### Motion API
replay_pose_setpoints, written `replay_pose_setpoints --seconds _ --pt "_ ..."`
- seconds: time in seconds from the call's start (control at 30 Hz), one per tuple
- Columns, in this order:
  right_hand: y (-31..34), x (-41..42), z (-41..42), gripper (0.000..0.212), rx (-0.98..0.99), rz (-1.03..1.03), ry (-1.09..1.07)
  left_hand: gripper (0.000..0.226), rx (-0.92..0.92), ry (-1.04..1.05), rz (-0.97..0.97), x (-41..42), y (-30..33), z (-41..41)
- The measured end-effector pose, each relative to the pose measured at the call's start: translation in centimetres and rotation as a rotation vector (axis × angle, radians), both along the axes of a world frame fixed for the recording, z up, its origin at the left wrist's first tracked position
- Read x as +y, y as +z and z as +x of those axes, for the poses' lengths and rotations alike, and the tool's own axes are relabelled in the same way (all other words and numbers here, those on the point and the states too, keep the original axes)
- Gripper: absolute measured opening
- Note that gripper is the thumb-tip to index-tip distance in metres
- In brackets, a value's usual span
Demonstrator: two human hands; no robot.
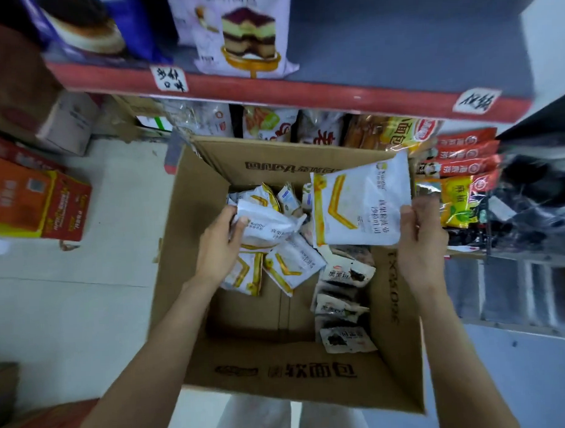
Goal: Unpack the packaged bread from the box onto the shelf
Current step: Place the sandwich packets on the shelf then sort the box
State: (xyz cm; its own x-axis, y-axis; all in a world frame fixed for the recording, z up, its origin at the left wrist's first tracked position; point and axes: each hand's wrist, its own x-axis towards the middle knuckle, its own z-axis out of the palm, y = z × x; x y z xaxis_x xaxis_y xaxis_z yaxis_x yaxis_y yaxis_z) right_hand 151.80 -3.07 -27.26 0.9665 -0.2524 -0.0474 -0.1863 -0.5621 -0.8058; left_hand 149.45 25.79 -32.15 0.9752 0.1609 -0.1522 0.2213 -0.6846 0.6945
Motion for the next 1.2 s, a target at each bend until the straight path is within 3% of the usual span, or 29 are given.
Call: replay_pose_setpoints --seconds 0.3,0.5,0.67,0.8,0.97,1.2 --pt "9.8 -4.5 0.9 0.004 -0.060 0.289 0.055 0.036 -0.193 0.112 -0.003 -0.9 8.2 1.5" --pt "14.8 -5.8 5.3 0.005 -0.261 0.146 0.191 0.021 -0.301 0.135 -0.054 -4.1 13.9 5.3" --pt "16.7 -4.5 13.2 0.010 -0.451 0.083 0.181 0.041 -0.418 0.070 0.069 -6.2 17.1 10.3" --pt "17.5 -2.2 21.0 0.010 -0.509 0.052 0.300 0.022 -0.459 0.141 0.007 -7.7 18.1 13.9" --pt "18.2 1.7 29.4 0.017 -0.433 0.051 0.341 0.020 -0.501 0.253 -0.035 -8.7 17.6 16.6" --pt "16.0 5.0 37.7 0.026 -0.378 -0.040 0.356 0.026 -0.578 0.241 0.032 -8.3 16.1 18.8"
